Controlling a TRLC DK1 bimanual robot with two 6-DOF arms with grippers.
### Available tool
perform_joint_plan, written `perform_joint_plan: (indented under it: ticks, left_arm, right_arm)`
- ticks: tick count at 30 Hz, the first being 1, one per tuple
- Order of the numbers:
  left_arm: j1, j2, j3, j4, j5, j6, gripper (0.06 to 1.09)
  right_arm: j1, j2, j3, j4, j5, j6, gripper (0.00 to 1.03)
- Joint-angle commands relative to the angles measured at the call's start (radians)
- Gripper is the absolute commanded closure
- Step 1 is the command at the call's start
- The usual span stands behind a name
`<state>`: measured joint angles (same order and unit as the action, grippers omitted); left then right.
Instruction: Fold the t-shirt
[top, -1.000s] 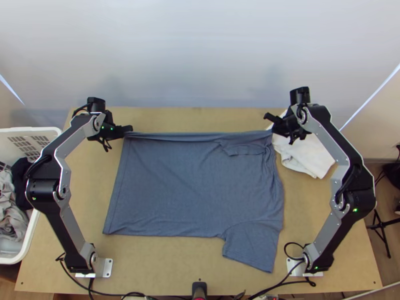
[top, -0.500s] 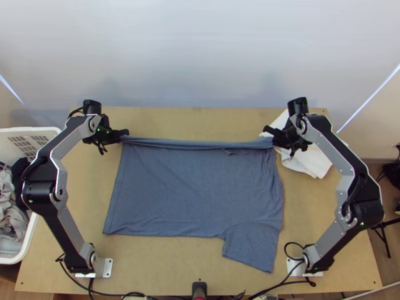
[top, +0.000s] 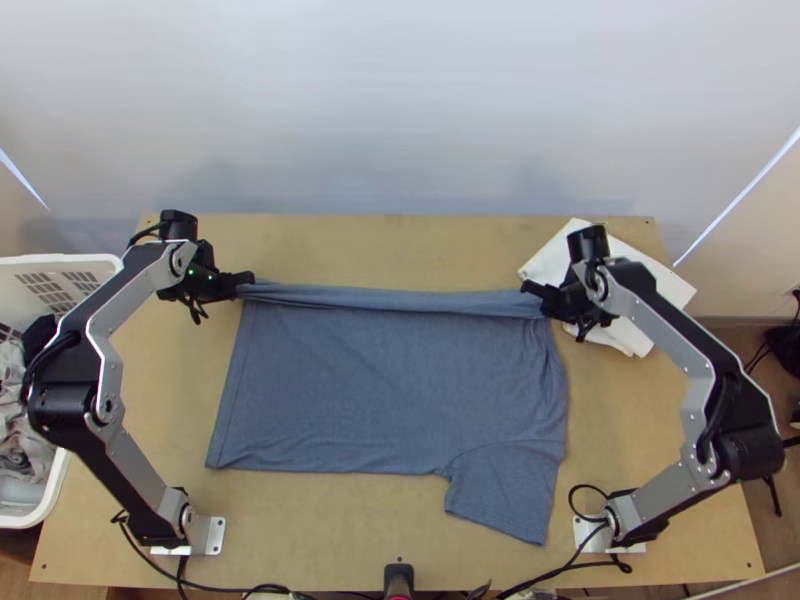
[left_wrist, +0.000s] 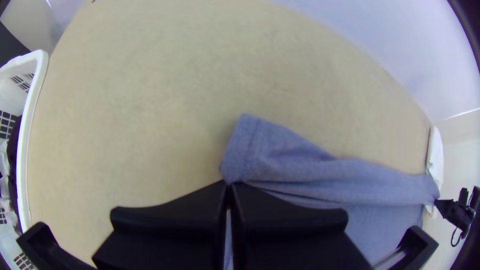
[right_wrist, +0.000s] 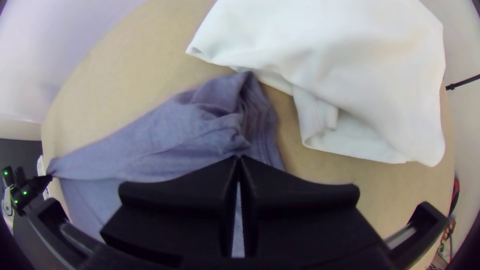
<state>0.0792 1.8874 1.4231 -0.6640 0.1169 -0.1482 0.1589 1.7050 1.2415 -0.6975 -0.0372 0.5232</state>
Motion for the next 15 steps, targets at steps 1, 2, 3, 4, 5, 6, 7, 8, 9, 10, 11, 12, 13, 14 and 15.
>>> perform_joint_plan:
  ticks: [1,2,3,4,5,6,7,8,9,10,11,12,13,14,15]
  left_arm:
    - [-0.015,-0.051,-0.076,0.004,0.001,-0.019,1.05]
    - [-0.015,-0.05,-0.082,0.003,0.001,-0.03,1.05]
    - [-0.016,-0.05,-0.089,0.001,0.001,-0.034,1.05]
    - [-0.018,-0.051,-0.095,0.001,0.001,-0.036,1.05]
    - [-0.019,-0.057,-0.102,0.001,0.001,-0.037,1.05]
    - [-0.019,-0.063,-0.108,0.001,0.001,-0.037,1.05]
    - [-0.019,-0.068,-0.112,0.001,0.001,-0.04,1.05]
    - [-0.019,-0.073,-0.115,0.001,0.001,-0.044,1.05]
    - [-0.019,-0.076,-0.118,0.0,0.001,-0.044,1.05]
    - [-0.019,-0.079,-0.121,0.0,0.001,-0.044,1.05]
    - [-0.019,-0.082,-0.124,0.0,0.001,-0.044,1.05]
    - [-0.019,-0.085,-0.128,0.0,0.001,-0.042,1.05]
    - [-0.019,-0.088,-0.133,0.0,0.001,-0.04,1.05]
    - [-0.019,-0.091,-0.136,0.0,0.001,-0.042,1.05]
    - [-0.019,-0.096,-0.139,0.0,0.001,-0.044,1.05]
  right_arm:
    - [0.027,-0.062,-0.131,0.096,0.003,0.0,1.0]
    - [0.028,-0.064,-0.137,0.099,0.003,0.0,1.0]
    - [0.028,-0.064,-0.145,0.104,0.005,0.0,1.0]
    - [0.028,-0.062,-0.154,0.11,0.005,0.0,1.0]
    - [0.027,-0.064,-0.163,0.119,0.005,0.0,1.0]
    - [0.027,-0.064,-0.174,0.125,0.007,0.0,1.0]
    - [0.027,-0.064,-0.185,0.133,0.008,0.0,1.0]
    - [0.027,-0.064,-0.194,0.141,0.01,0.0,1.0]
    - [0.027,-0.064,-0.206,0.153,0.01,0.0,1.0]
    - [0.027,-0.065,-0.217,0.162,0.01,0.0,1.0]
    - [0.027,-0.064,-0.226,0.168,0.011,0.0,1.0]
    - [0.027,-0.064,-0.237,0.181,0.011,0.0,1.0]
    - [0.027,-0.065,-0.249,0.194,0.014,0.0,1.0]
    - [0.027,-0.065,-0.261,0.21,0.017,0.0,1.0]
    - [0.028,-0.065,-0.269,0.22,0.02,0.0,1.0]
